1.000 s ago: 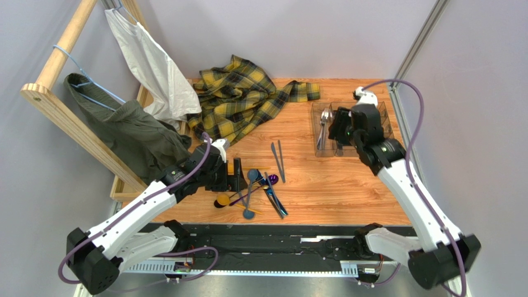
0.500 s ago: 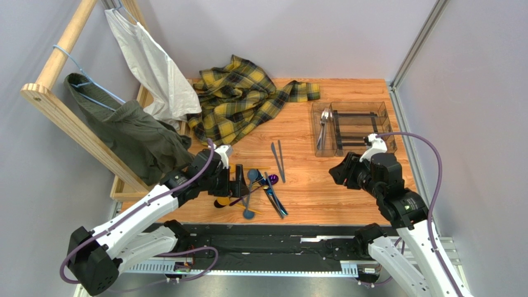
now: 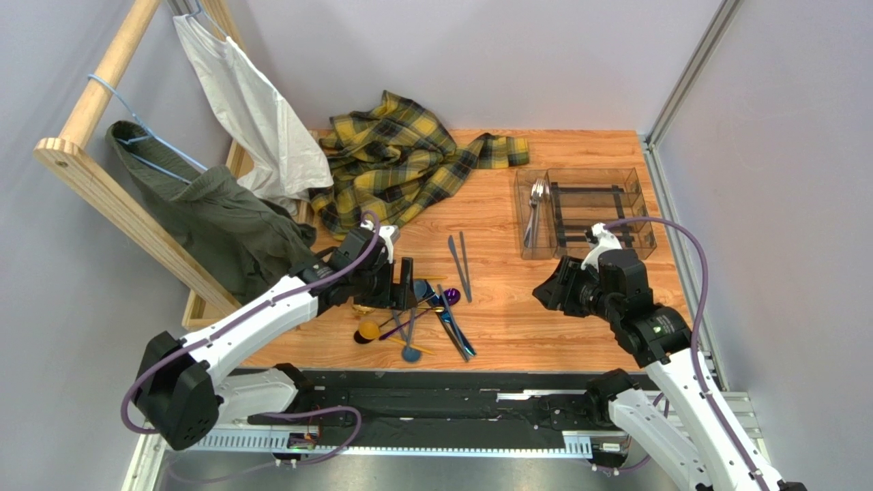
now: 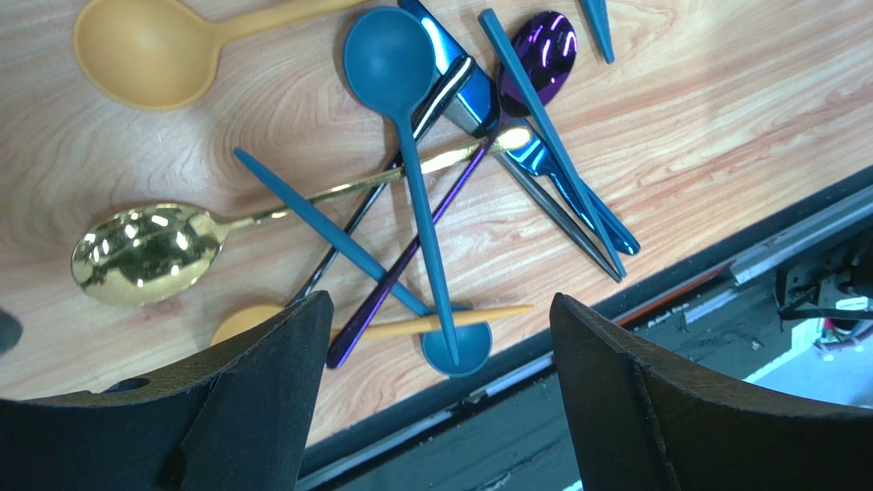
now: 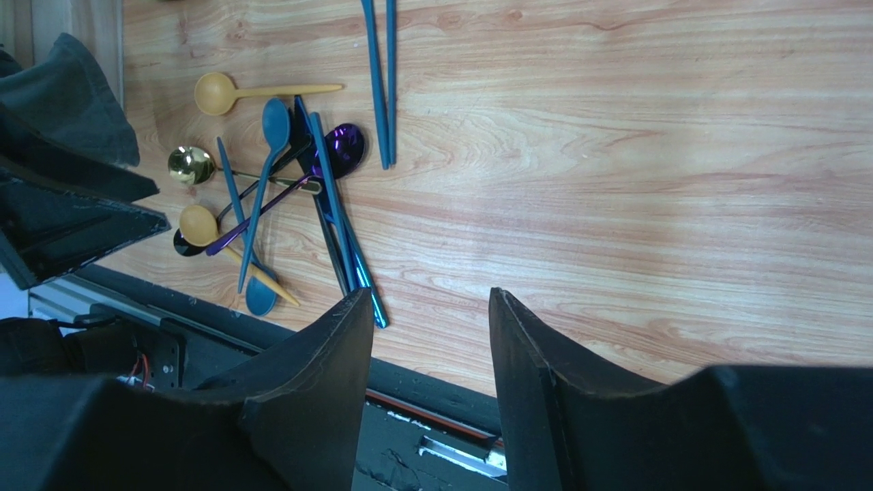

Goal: Sort the eating utensils into containers
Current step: Pick up the spoon from the center of the board, then place the spoon in the storage box.

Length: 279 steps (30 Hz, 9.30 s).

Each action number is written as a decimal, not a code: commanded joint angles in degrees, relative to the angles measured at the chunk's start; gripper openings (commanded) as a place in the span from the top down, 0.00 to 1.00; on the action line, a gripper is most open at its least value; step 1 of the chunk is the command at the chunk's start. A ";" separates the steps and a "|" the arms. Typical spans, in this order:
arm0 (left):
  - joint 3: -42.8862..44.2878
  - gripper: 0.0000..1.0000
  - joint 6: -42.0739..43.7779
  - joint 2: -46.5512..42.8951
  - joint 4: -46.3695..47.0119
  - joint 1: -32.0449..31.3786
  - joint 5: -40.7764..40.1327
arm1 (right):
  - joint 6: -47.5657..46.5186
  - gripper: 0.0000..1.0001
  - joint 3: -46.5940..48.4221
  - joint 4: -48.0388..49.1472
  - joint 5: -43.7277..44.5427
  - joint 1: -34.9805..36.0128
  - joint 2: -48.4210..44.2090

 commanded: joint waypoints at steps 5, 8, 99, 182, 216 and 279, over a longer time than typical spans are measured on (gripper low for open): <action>1.64 0.19 2.28 6.86 4.67 -0.23 2.66 | 2.76 0.52 -1.38 3.43 -4.47 0.30 -1.55; 0.94 0.23 1.58 8.18 6.51 -1.11 4.33 | 2.93 0.52 -1.55 2.90 -4.65 0.30 -1.99; 17.80 1.00 6.84 13.98 2.39 -34.68 -21.95 | 16.72 0.26 -13.24 20.47 -19.59 0.30 -8.59; -3.81 0.08 1.57 -6.76 19.70 -5.51 19.09 | 9.88 1.00 -1.47 11.16 -0.70 0.21 3.01; 4.79 0.09 11.06 -18.10 -7.27 -5.51 11.02 | 1.70 1.00 41.94 12.04 0.89 -26.50 48.97; 4.54 0.10 12.12 -17.22 -8.25 -5.42 11.98 | 3.81 0.88 66.12 10.02 0.28 -37.49 88.01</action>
